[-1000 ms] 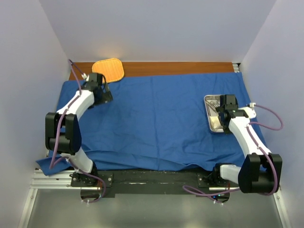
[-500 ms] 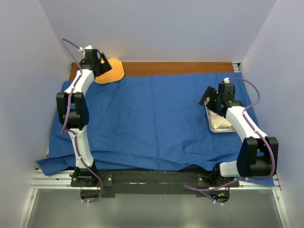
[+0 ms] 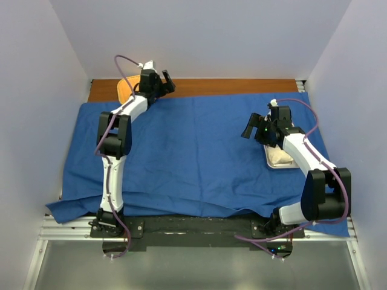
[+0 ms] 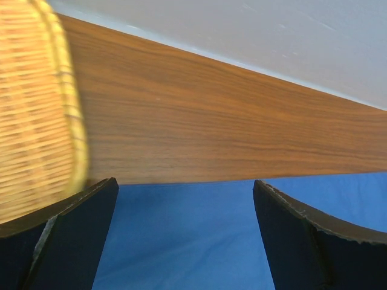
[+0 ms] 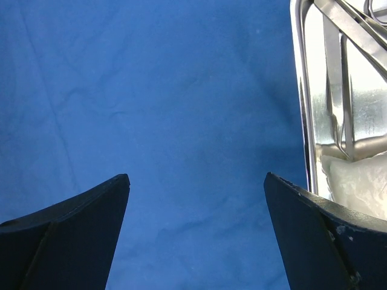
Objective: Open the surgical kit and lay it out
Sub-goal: Adjust the distractor in the surgical kit.
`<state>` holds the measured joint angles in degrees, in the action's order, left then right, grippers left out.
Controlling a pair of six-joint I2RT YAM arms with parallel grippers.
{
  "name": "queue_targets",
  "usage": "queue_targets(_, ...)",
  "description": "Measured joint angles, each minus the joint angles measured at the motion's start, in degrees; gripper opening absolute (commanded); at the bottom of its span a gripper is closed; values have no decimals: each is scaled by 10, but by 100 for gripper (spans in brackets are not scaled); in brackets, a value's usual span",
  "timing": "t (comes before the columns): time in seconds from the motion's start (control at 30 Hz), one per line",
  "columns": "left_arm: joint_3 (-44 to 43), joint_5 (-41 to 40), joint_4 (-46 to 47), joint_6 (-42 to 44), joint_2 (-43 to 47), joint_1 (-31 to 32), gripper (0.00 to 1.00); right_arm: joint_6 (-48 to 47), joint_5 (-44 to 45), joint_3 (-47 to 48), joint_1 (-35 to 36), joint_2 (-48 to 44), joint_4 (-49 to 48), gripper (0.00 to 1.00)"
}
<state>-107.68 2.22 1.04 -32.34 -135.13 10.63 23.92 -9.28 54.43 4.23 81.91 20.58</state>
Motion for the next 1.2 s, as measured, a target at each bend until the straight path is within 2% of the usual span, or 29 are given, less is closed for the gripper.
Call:
queue_targets(0.2,51,28,76,-59,-8,11,100,-7,-4,0,0,0,4,99)
queue_targets(0.3,109,15,106,-112,3,10,100,-9,-4,0,0,-1,10,99)
queue_targets(0.47,228,-12,133,-213,77,-12,100,-10,-3,0,0,-7,13,98)
queue_targets(0.63,314,-32,135,-276,145,-67,100,-10,-4,-2,0,-10,12,99)
queue_targets(0.93,344,-49,146,-320,154,-138,100,-11,-4,-3,0,-10,11,98)
queue_targets(1.2,290,-26,159,-327,104,-159,100,-11,-4,-3,0,-10,10,99)
